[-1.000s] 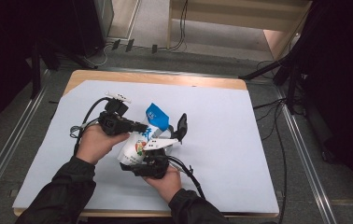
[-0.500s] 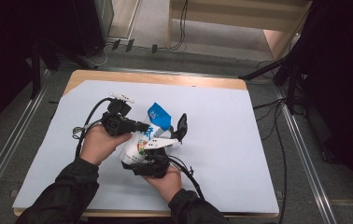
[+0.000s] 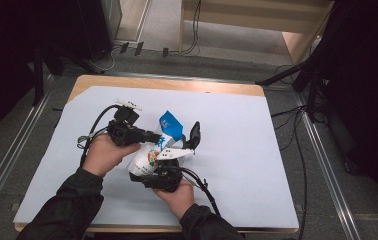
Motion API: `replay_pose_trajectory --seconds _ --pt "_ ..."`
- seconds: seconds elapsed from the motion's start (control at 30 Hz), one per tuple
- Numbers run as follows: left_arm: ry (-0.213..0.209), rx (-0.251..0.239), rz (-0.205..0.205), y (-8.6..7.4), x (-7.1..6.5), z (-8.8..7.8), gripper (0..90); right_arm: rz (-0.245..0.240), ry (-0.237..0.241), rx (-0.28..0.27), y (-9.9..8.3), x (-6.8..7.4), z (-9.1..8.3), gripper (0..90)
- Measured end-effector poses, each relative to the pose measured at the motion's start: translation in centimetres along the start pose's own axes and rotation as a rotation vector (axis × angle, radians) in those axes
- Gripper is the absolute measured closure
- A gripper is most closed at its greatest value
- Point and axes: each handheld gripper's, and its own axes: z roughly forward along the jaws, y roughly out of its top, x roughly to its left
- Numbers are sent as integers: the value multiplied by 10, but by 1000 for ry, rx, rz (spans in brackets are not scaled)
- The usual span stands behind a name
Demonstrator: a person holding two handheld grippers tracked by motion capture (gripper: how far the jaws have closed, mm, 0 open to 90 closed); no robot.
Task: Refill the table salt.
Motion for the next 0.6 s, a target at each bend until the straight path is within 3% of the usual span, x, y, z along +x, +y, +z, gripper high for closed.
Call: replay_pose_trajectory --seconds 0.3,0.6 --pt "-11 39 0 -2 1 -6 849 -19 9 3 -1 2 0 594" --pt "36 45 9 -2 -4 -5 892 -16 11 14 -2 2 2 594"
